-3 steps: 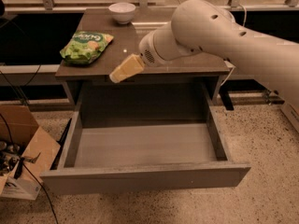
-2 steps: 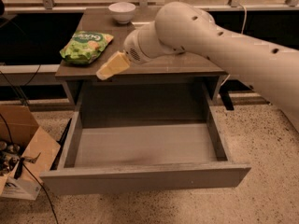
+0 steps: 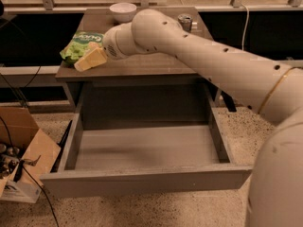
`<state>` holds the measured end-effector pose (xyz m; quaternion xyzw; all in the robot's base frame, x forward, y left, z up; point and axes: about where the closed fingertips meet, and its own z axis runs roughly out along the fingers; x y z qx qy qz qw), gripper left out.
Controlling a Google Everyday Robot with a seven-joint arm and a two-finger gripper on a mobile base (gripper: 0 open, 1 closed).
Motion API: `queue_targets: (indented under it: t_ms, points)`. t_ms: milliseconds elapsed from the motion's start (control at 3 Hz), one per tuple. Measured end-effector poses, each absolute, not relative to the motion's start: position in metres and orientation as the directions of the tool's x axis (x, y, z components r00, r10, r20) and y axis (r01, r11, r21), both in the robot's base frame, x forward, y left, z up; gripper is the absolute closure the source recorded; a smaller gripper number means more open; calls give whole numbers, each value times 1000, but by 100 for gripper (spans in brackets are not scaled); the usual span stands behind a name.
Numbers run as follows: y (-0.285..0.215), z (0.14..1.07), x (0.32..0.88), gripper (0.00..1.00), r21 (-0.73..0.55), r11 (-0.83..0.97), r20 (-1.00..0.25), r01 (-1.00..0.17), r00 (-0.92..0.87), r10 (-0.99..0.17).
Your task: Place green rice chip bag into top drawer
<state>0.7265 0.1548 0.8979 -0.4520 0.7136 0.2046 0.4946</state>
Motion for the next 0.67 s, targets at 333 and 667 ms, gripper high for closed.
queue_targets:
  t_ms: [333, 667]
  points:
    - [181, 889, 747, 0, -87, 530, -919, -843, -137, -369]
    - [206, 881, 767, 0, -43, 564, -934, -824, -167, -315]
